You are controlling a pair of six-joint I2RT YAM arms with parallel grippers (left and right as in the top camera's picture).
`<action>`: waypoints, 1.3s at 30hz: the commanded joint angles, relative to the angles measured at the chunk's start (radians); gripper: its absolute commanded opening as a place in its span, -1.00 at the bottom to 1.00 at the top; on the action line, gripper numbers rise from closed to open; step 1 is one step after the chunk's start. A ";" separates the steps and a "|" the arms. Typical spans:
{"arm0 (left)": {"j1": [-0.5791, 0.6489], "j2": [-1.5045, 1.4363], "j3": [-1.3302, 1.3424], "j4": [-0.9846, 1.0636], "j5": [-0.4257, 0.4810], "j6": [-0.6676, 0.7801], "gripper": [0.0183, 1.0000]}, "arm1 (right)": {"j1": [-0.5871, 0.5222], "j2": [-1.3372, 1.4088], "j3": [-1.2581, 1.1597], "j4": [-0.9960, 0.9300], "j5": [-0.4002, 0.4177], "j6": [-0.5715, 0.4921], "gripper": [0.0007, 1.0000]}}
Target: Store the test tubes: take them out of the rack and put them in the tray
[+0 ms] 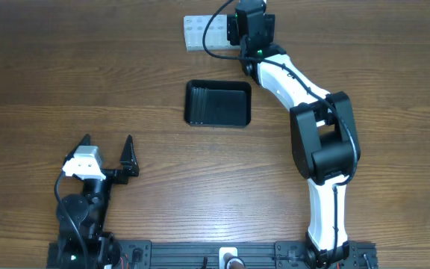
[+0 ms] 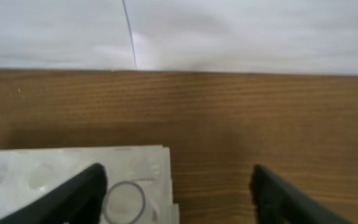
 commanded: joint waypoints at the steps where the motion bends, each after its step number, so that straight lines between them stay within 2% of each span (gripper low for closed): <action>1: 0.007 -0.008 -0.010 0.003 -0.012 0.015 1.00 | 0.005 0.011 0.003 0.010 -0.045 0.012 0.21; 4: 0.007 -0.008 -0.010 0.003 -0.012 0.015 1.00 | 0.010 0.011 0.003 0.017 -0.058 0.012 0.04; 11: 0.007 -0.008 -0.010 0.003 -0.012 0.015 1.00 | 0.016 0.011 0.003 0.028 -0.081 0.011 -0.18; 20: 0.007 -0.008 -0.010 0.003 -0.012 0.015 1.00 | 0.018 0.021 0.003 0.030 -0.084 0.011 -0.32; 30: 0.007 -0.008 -0.010 0.003 -0.012 0.015 1.00 | 0.018 0.031 0.003 0.033 -0.084 0.011 -0.71; 39: 0.007 -0.008 -0.010 0.003 -0.012 0.015 1.00 | 0.018 0.004 0.004 0.046 -0.084 0.011 -0.90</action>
